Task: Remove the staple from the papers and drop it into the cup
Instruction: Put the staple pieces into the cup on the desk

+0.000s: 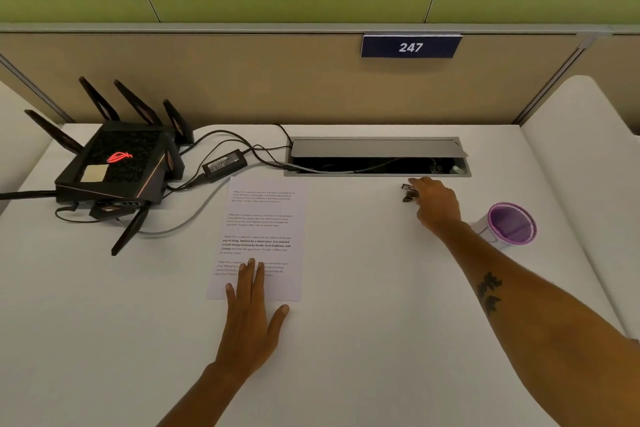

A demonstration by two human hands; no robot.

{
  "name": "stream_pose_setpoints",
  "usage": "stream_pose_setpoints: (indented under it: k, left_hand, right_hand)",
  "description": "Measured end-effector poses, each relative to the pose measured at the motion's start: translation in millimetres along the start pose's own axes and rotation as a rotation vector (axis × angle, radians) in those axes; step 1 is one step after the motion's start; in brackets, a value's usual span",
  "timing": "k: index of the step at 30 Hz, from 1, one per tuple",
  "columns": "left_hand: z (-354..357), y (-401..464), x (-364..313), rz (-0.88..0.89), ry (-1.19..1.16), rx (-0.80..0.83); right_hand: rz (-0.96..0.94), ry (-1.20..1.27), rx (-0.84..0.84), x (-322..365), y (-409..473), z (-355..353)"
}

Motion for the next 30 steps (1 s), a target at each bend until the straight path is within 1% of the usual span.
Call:
stream_pose_setpoints:
  k: [5,10,13,20,30]
  left_hand:
    - [2,0,-8,0.006,0.03,0.001]
    - [3,-3,-17,0.024,0.061,0.017]
    - [5,-7,-24,0.043,0.078,0.024]
    - [20,-19,-50,0.104,0.11,0.06]
    - [67,-32,-110,0.192,0.15,0.165]
  right_hand:
    - [0.023,0.073,-0.076,11,-33,13]
    - [-0.113,-0.024,-0.096,25,-89,36]
    - [-0.142,-0.044,-0.077,25,-121,47]
    - [-0.116,-0.047,-0.044,11,-187,55]
    - [0.045,-0.069,-0.042,-64,-249,51]
Point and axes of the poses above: each hand's wrist, its own y-axis towards the middle knuckle, its own z-axis out of the palm, x = y × z, the point moved 4 cm from there along y, towards the middle knuckle, and after that the axes turned 6 degrees about x, right-handed, at the moved point
